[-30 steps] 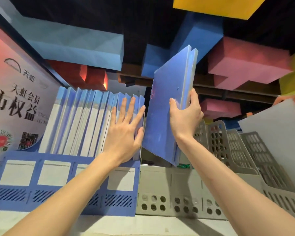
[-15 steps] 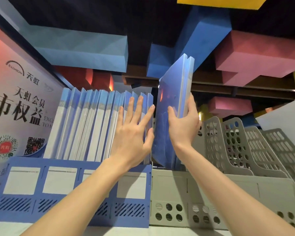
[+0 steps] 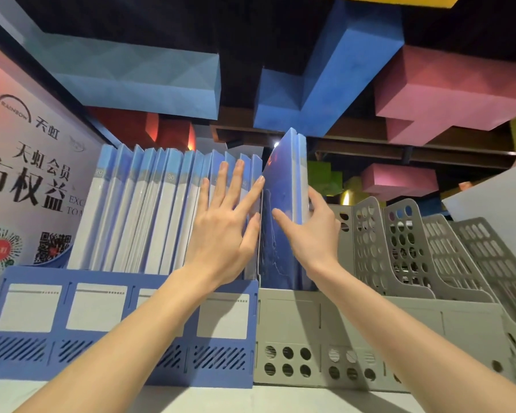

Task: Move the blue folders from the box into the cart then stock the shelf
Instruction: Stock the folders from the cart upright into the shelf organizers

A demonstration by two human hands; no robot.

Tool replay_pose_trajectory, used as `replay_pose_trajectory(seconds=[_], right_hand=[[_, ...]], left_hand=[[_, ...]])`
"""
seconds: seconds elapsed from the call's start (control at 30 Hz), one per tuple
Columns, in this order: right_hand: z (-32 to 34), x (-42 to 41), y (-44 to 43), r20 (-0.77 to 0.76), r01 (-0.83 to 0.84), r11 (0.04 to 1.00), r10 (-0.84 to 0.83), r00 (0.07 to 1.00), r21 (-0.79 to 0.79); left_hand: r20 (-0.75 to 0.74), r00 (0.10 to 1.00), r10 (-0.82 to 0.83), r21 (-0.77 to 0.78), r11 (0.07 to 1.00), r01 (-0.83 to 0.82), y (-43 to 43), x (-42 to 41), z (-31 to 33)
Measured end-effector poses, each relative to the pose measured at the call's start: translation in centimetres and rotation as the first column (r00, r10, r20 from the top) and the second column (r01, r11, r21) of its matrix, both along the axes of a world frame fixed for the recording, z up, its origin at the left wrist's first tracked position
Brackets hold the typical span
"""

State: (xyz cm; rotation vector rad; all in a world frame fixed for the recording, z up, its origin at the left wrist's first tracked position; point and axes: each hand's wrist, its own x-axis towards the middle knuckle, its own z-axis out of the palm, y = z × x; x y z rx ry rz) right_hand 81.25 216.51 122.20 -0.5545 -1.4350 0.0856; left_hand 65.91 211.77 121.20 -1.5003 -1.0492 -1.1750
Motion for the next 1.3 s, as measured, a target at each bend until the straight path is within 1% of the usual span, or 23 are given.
replay_pose_trajectory(seconds=[0.13,0.23,0.3,0.43,0.47,0.53,0.6,0.67,0.73,0.8,0.87,0.97,1.03,1.1,1.2,1.23,1.3], right_hand=[[-1.0,1.1,-0.5,0.109,-0.101,0.995,0.102,0.989,-0.019],[-1.6,2.3,-1.3,0.242,-0.18,0.98,0.194,0.951,-0.082],[-2.1,3.0,-1.7,0.302,-0.232,0.964,0.26,0.917,-0.126],[-2.3,4.6,-2.3,0.314,-0.35,0.895,0.429,0.847,-0.278],[-2.2,5.0,-2.5,0.294,-0.377,0.87,0.468,0.834,-0.317],[-2.2,5.5,-2.8,0.175,-0.431,0.819,0.521,0.835,-0.378],[-2.2,5.5,-2.7,0.058,-0.465,0.797,0.524,0.85,-0.386],[-2.2,5.3,-2.6,0.012,-0.441,0.806,0.484,0.875,-0.395],[-2.3,5.3,-2.4,0.007,-0.42,0.82,0.459,0.888,-0.388],[-2.4,5.3,-2.1,0.041,-0.432,0.824,0.478,0.877,-0.366],[-2.6,5.5,-1.6,0.088,-0.437,0.826,0.496,0.864,-0.356],[-2.8,5.6,-1.4,0.118,-0.439,0.828,0.504,0.856,-0.349],[-2.9,5.7,-1.3,0.149,-0.393,0.859,0.458,0.877,-0.329],[-3.0,5.8,-1.5,0.154,-0.375,0.872,0.437,0.886,-0.315],[-2.8,5.6,-1.8,0.153,-0.405,0.86,0.466,0.872,-0.311],[-2.7,5.4,-2.1,0.181,-0.413,0.854,0.481,0.858,-0.316],[-2.5,4.7,-2.8,0.304,-0.401,0.847,0.508,0.806,-0.349]], left_hand=[[0.0,1.0,-0.008,-0.003,1.0,0.008,0.0,0.0,0.0],[0.003,1.0,-0.022,-0.005,1.0,0.022,-0.1,0.1,0.0],[0.012,1.0,-0.026,-0.006,1.0,0.026,-0.1,0.2,-0.1],[0.021,0.999,-0.037,-0.011,0.999,0.037,-0.4,0.3,-0.2],[0.013,0.999,-0.032,-0.014,0.999,0.032,-0.5,0.3,-0.2],[-0.016,1.0,-0.006,-0.015,1.0,0.006,-0.9,0.7,-0.3],[-0.028,1.0,0.003,-0.019,1.0,-0.004,-1.0,1.2,-0.5],[-0.026,0.999,0.038,-0.037,0.999,-0.039,-1.0,1.9,-0.7],[-0.024,0.995,0.093,-0.048,0.994,-0.094,-0.8,2.3,-0.9],[-0.025,0.993,0.111,-0.056,0.992,-0.113,-0.7,2.2,-0.8],[-0.034,0.996,0.08,-0.057,0.995,-0.082,-0.7,1.9,-0.7],[-0.056,0.998,-0.03,-0.067,0.997,0.026,-1.0,1.2,-0.8],[-0.048,0.991,-0.122,-0.083,0.99,0.117,-1.2,0.8,-0.8],[-0.04,0.985,-0.165,-0.092,0.983,0.161,-1.2,0.5,-0.9],[-0.048,0.985,-0.164,-0.093,0.983,0.159,-1.2,0.3,-0.9],[-0.051,0.987,-0.155,-0.093,0.984,0.15,-1.2,0.3,-0.9],[-0.045,0.99,-0.131,-0.091,0.988,0.126,-1.1,0.4,-1.0]])
